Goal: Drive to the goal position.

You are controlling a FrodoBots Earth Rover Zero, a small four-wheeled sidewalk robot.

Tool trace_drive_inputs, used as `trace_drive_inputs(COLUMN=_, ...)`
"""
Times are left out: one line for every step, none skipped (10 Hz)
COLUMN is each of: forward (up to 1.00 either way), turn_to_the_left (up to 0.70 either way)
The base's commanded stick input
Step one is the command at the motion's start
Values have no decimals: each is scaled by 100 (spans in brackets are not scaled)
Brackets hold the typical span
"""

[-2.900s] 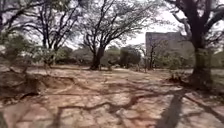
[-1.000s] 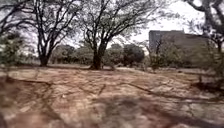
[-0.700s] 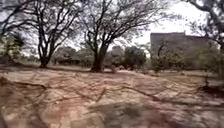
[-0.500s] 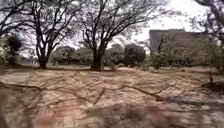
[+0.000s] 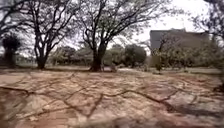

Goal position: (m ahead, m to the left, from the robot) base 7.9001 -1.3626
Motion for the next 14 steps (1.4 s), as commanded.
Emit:
trace_drive_inputs(forward=70, turn_to_the_left=0)
trace_drive_inputs(forward=70, turn_to_the_left=0)
trace_drive_inputs(forward=70, turn_to_the_left=0)
trace_drive_inputs(forward=70, turn_to_the_left=0)
trace_drive_inputs(forward=70, turn_to_the_left=0)
trace_drive_inputs(forward=70, turn_to_the_left=0)
trace_drive_inputs(forward=70, turn_to_the_left=0)
trace_drive_inputs(forward=70, turn_to_the_left=0)
trace_drive_inputs(forward=70, turn_to_the_left=0)
trace_drive_inputs(forward=70, turn_to_the_left=0)
trace_drive_inputs(forward=70, turn_to_the_left=0)
trace_drive_inputs(forward=70, turn_to_the_left=0)
trace_drive_inputs(forward=70, turn_to_the_left=0)
trace_drive_inputs(forward=70, turn_to_the_left=0)
